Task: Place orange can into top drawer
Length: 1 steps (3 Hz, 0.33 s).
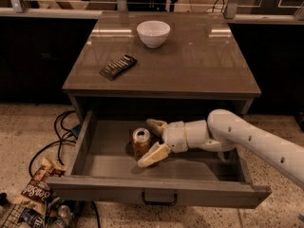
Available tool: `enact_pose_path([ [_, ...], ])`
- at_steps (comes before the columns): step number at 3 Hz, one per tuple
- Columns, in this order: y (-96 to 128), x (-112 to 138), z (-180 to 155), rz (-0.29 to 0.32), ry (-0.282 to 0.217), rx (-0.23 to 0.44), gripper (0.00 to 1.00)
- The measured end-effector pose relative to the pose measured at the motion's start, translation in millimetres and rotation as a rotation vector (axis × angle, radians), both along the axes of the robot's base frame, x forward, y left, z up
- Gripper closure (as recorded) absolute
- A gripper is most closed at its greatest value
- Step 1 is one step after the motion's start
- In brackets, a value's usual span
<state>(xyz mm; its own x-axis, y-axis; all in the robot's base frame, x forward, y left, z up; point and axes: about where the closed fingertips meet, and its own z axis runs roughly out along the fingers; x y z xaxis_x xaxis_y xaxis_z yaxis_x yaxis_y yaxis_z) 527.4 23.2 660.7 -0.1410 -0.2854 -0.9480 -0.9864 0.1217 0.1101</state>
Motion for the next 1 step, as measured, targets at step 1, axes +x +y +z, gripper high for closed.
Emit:
enact_pose_path([
  [1, 0.1, 0.0, 0.0, 0.000, 0.000, 0.000, 0.00],
])
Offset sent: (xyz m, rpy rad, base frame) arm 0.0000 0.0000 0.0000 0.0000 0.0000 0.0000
